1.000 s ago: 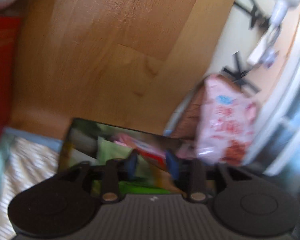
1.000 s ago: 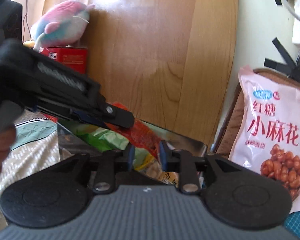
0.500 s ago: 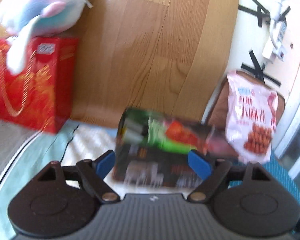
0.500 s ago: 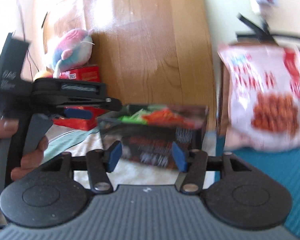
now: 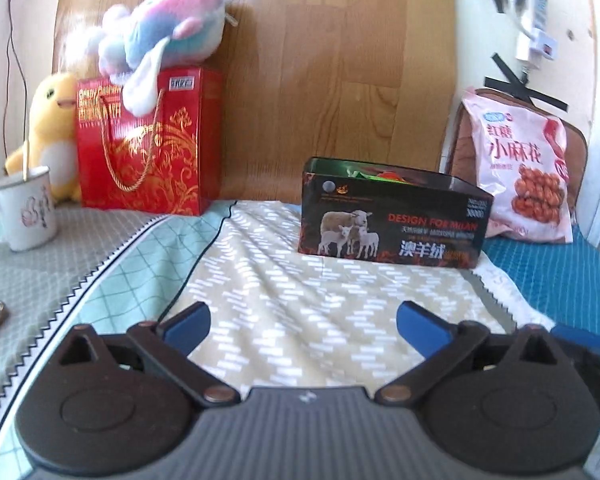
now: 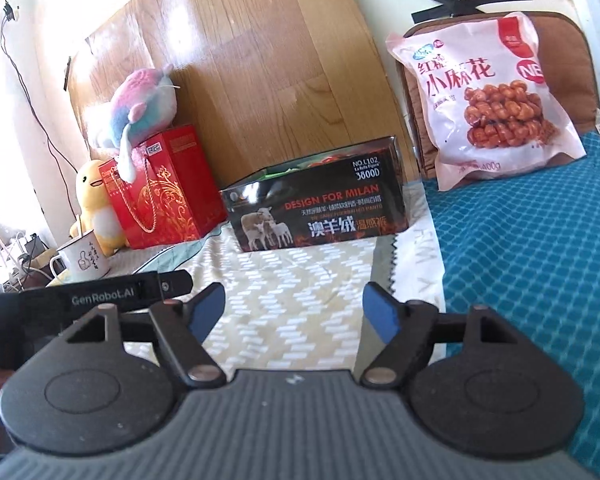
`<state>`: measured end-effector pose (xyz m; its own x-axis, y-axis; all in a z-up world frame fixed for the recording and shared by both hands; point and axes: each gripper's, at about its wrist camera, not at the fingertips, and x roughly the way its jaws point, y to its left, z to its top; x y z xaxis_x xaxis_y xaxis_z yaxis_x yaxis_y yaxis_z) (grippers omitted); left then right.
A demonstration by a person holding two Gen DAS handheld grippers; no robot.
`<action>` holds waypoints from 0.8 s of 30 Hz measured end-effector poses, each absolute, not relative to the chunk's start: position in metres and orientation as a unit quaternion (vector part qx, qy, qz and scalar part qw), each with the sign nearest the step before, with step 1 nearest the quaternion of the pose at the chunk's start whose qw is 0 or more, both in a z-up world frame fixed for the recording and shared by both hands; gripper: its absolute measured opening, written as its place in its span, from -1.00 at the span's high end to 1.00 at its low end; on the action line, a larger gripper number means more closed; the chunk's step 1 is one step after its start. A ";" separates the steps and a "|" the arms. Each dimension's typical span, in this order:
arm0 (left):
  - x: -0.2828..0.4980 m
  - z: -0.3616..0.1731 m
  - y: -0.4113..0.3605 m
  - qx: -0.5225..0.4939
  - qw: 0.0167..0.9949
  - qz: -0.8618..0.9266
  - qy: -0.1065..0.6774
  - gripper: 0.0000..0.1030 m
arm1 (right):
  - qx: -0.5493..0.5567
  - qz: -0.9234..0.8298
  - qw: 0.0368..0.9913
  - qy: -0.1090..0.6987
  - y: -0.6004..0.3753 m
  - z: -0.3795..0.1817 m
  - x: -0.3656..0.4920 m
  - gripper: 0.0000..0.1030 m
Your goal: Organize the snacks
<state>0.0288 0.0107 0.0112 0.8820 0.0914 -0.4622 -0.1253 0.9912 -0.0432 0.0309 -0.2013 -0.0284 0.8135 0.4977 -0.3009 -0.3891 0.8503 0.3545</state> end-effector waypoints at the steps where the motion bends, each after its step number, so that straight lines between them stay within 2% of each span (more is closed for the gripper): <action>1: 0.024 0.009 0.008 -0.028 0.970 0.056 0.235 -0.99 | 0.145 0.235 0.942 0.189 -0.203 -0.029 0.027 -0.56; 9: -0.002 0.011 -0.014 0.037 0.981 0.079 0.173 -1.00 | 0.188 0.235 0.940 0.160 -0.219 -0.031 0.018 -0.65; 24: 0.003 0.009 -0.001 0.000 0.979 0.071 0.191 -1.00 | 0.172 0.231 0.941 0.179 -0.212 -0.031 0.022 -0.66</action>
